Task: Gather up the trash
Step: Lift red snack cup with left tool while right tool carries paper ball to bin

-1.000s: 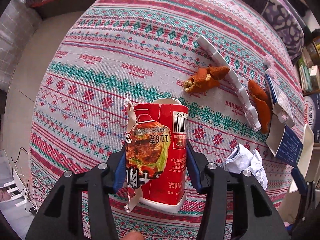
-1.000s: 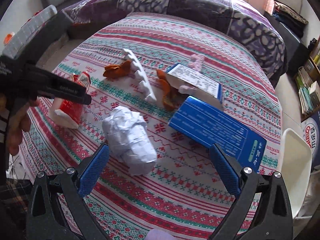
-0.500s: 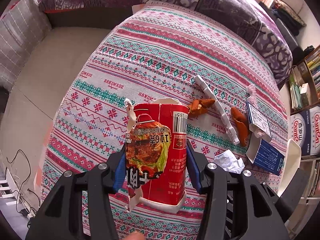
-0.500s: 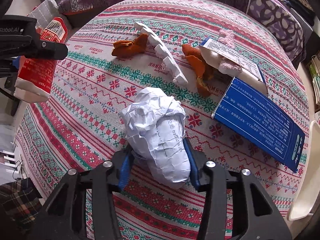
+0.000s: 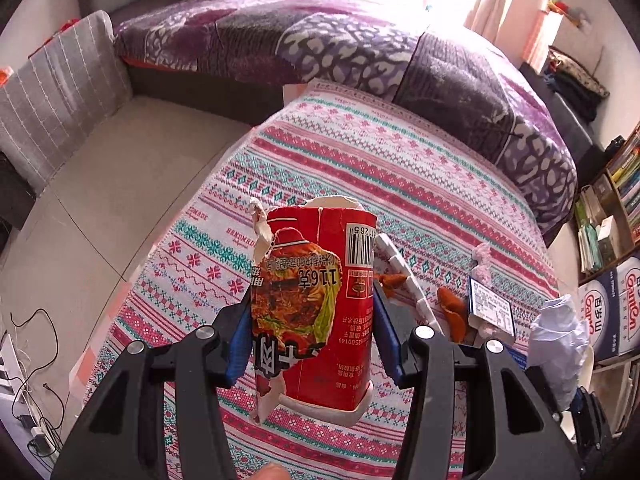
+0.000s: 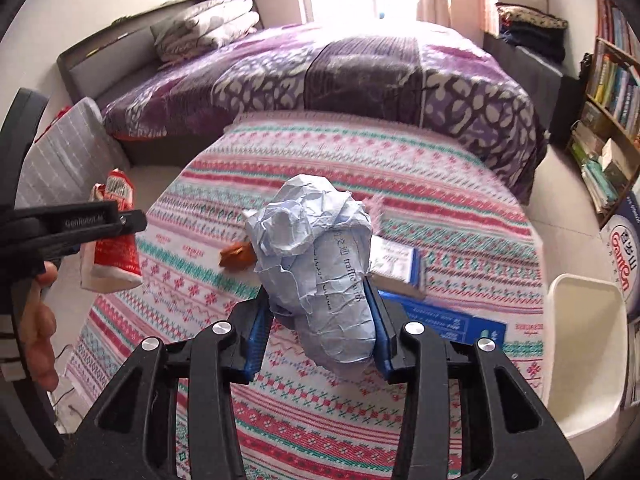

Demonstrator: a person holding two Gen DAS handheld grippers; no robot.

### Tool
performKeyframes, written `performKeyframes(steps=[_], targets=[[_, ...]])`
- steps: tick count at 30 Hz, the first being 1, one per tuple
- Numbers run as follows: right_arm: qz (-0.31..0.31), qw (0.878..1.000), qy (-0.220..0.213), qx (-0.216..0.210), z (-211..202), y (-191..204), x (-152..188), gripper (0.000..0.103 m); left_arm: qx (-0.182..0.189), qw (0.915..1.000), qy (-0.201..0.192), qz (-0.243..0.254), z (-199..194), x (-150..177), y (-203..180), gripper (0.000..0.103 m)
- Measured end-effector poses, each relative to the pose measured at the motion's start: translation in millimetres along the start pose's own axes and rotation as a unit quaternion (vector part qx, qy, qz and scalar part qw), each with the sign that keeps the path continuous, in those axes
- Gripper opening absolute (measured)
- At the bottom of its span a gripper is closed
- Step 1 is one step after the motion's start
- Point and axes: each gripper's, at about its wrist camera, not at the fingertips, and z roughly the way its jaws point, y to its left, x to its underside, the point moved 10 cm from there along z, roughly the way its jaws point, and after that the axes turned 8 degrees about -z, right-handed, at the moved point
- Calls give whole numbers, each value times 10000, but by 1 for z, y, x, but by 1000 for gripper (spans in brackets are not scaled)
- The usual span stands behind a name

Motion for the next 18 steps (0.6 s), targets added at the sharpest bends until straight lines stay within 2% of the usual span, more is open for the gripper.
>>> performKeyframes(steps=[6,9,18], targets=[[278,9957,-515,719,-24,-37,-13,40,-89,9974,-722,9,-26,-4,-18,52],[404,9923,-663,969,-33,-52,-14,40,-113,9954,-950,30,-36,0,-28,52],[700,9843,-732,1444,-47,-86,-10,41,-221,9885,-1473,257,-54,9,-62,52]])
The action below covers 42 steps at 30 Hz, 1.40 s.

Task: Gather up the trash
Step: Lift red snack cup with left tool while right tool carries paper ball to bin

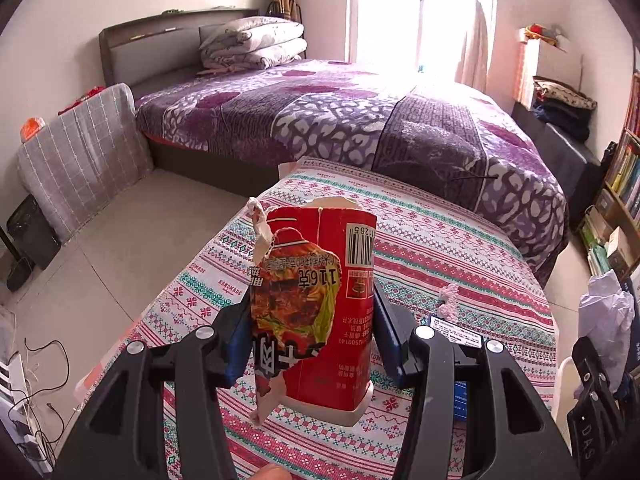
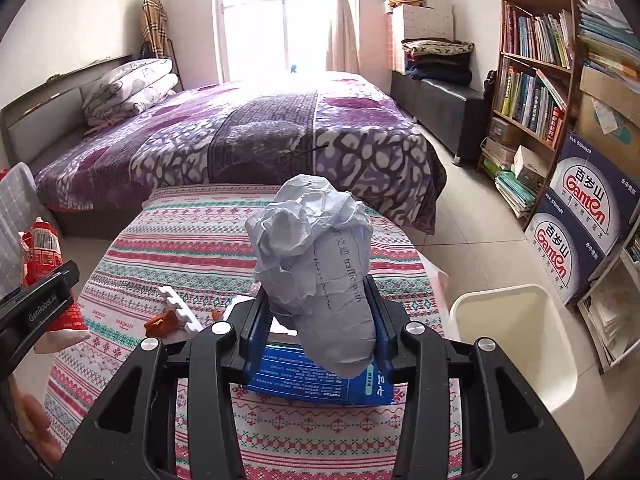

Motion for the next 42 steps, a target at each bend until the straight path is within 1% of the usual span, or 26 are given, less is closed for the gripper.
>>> performKeyframes(steps=[3,11,27,35,40,42], targets=[[87,9999,41,94,1,-12,2,41,38,10000,-46,52,-3,1,-9,52],[286,9991,109,301,0,-44,5,41,213,9996,-11,170,-11,10,-37,52],[618,9951,263,732,-8,-116,21,41,618,9963,28,600,-30,37,-107,52],[902,9899,426,1009,-10,-159,34,41,865,9927,77,840,-40,53,-147,52],[1098,9852,578,1181,-11,-187,45,42,1065,9887,101,1046,-47,66,-175,52],[1190,9831,617,1246,-12,-199,50,44,1147,9868,116,1134,-50,72,-186,52]])
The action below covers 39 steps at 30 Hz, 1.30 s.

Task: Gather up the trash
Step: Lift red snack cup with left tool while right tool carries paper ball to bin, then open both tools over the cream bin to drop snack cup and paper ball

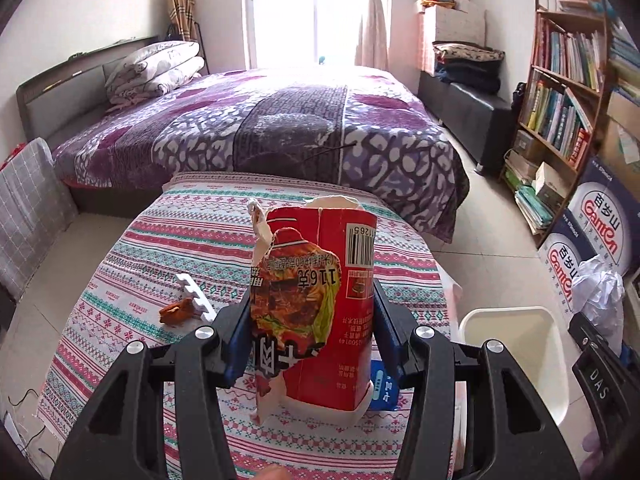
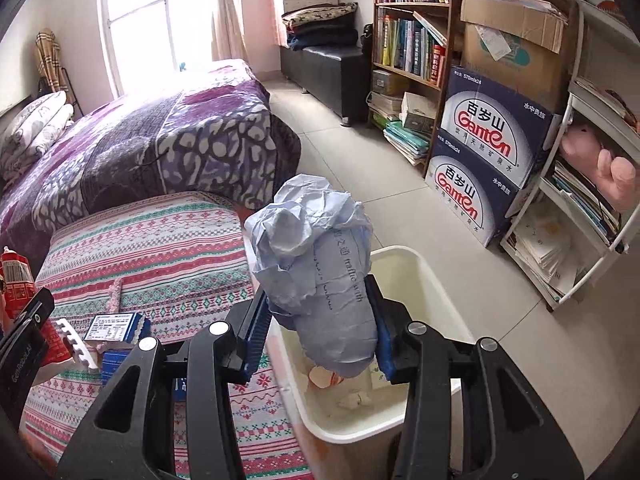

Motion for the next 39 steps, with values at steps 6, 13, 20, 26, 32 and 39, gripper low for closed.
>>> performKeyframes(steps=[6,13,20,26,32,39], targets=[[319,9992,146,178,5,-36,2,65,331,9990,115,260,0,12,-41,52],[845,9940,48,690,-2,-90,0,91,764,9952,267,547,-4,28,-92,52],[1569,9840,161,830,-4,-140,6,91,1244,9871,602,809,-4,52,-143,53],[2096,9736,140,892,-8,-170,8,91,1855,9728,926,1033,-7,75,-187,56],[2395,9674,159,804,-10,-184,9,93,1891,9689,770,1400,-16,81,-200,86],[2216,9730,351,532,0,-156,10,95,36,9880,1538,145,44,74,-98,87]])
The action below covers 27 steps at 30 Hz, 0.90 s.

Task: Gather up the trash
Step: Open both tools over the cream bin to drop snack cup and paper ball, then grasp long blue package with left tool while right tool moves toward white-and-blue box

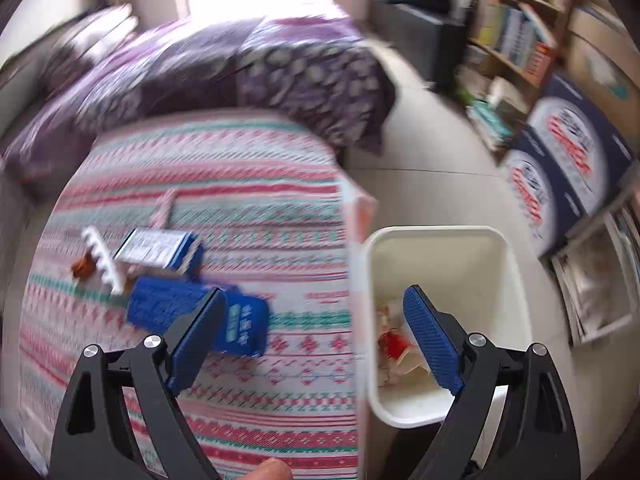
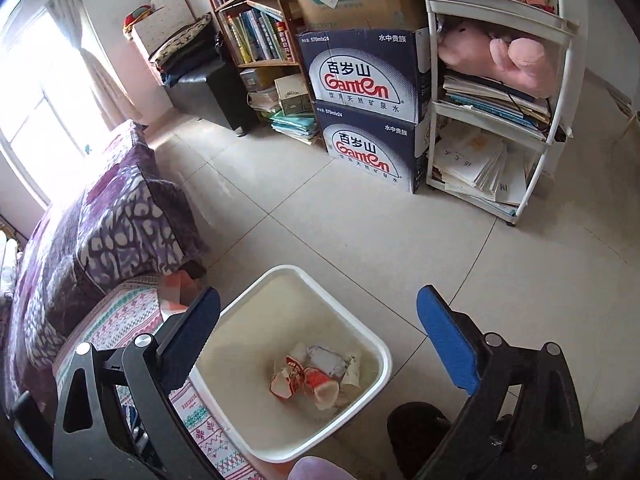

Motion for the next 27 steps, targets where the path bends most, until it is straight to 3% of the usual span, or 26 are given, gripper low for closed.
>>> performKeyframes(steps=[3,7,11,16,19,23,27], targets=[[-221,9997,32,-54,1,13,7,95,-547,9877,478,-1386,22,0,67,87],[-504,9986,127,-63,5,25,17,95,-844,9643,957,-2321,52,5,113,87],[-633,9977,238,-70,10,32,24,95,-965,9467,1438,-2716,81,18,128,87],[-715,9968,356,-73,16,42,30,95,-623,9415,1798,-2783,103,25,132,88],[-790,9957,458,-145,19,54,37,95,-427,9330,2033,-2937,104,36,138,88],[-992,9934,535,-198,20,75,48,95,-218,9486,1780,-2607,90,32,145,61],[-1240,9902,595,-240,22,97,60,95,-80,9587,1638,-2323,70,32,165,44]])
